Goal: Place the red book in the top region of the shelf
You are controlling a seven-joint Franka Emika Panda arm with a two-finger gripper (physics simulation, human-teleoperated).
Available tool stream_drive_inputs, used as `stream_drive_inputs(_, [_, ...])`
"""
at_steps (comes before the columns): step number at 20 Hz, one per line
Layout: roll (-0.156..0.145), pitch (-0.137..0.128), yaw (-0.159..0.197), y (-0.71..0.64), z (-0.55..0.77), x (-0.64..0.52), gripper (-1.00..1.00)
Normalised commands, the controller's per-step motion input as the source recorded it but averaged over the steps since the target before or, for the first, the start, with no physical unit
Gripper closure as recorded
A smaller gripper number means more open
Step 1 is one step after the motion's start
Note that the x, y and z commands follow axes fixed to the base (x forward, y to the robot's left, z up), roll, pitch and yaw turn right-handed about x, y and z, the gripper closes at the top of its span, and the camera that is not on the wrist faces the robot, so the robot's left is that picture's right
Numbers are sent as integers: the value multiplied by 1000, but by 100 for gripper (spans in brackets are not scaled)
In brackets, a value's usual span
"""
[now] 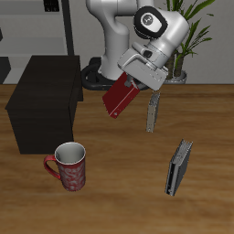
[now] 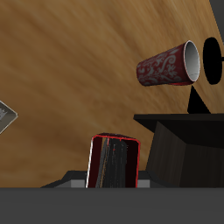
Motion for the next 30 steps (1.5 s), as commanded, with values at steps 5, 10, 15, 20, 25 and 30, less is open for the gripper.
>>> stream_drive_inputs(5, [-48,-32,-3,141,24,-43,100])
stream_drive_inputs(10, [-90,58,-46,-264,-9,35,100])
stream_drive_inputs(15, [-109,-11,-45,-378,56,23,100])
stream_drive_inputs(20, [-53,33,-17,-275,-37,20,100])
stream_drive_inputs(25, [-51,-8,-24,-224,53,42,100])
stream_drive_inputs(30, [-44,-5,-11,-175,19,60,100])
